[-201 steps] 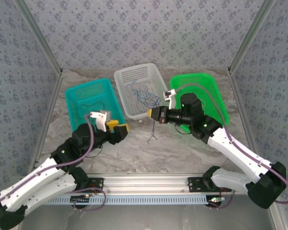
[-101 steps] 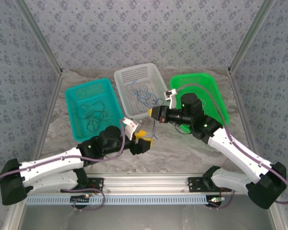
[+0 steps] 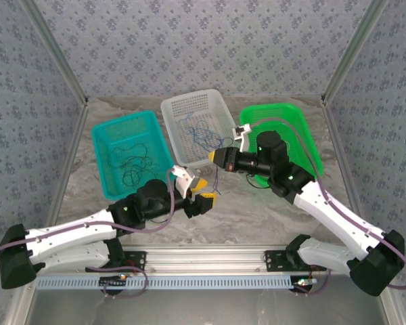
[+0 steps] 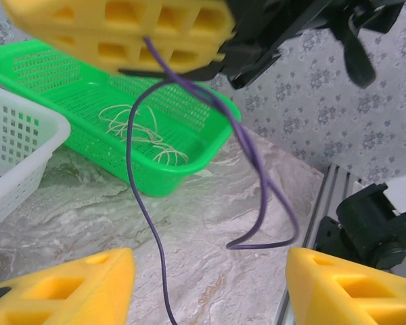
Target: Untangle the cables
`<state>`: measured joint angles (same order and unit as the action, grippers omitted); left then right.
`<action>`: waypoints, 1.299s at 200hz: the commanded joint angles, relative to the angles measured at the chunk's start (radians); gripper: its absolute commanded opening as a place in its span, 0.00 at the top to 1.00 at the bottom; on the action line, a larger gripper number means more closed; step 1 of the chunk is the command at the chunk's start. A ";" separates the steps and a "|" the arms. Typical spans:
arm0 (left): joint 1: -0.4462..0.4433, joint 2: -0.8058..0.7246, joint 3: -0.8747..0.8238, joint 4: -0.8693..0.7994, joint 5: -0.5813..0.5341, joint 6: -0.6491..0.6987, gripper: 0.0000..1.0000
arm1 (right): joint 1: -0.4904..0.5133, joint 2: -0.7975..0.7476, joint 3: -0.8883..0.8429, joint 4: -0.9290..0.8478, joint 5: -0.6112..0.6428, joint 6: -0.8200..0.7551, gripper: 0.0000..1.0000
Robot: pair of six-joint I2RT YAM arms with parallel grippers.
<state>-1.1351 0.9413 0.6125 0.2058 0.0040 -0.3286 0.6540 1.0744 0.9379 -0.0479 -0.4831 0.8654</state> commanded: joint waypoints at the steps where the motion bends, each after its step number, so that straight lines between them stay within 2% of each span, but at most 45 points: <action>1: -0.006 0.003 0.050 0.025 -0.045 0.041 0.42 | 0.004 -0.025 0.005 0.041 0.000 0.030 1.00; 109: -0.006 0.011 0.030 0.150 -0.098 0.054 0.44 | 0.038 -0.031 -0.019 0.075 0.032 0.055 1.00; 151: -0.007 0.053 0.049 0.182 -0.129 0.054 0.59 | 0.052 -0.039 -0.025 0.065 0.062 0.039 1.00; 189: -0.008 0.078 0.054 0.171 -0.219 0.012 0.86 | 0.067 -0.040 -0.011 0.021 0.095 0.000 1.00; 215: -0.007 0.057 0.024 0.164 -0.306 -0.018 0.99 | 0.082 -0.066 -0.001 -0.044 0.164 -0.051 1.00; 260: -0.006 -0.019 -0.036 0.094 -0.397 -0.064 1.00 | 0.086 -0.156 0.002 -0.201 0.364 -0.129 1.00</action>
<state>-1.1355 0.9710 0.5953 0.3389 -0.3077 -0.3576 0.7387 0.9783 0.9188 -0.1398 -0.2653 0.8043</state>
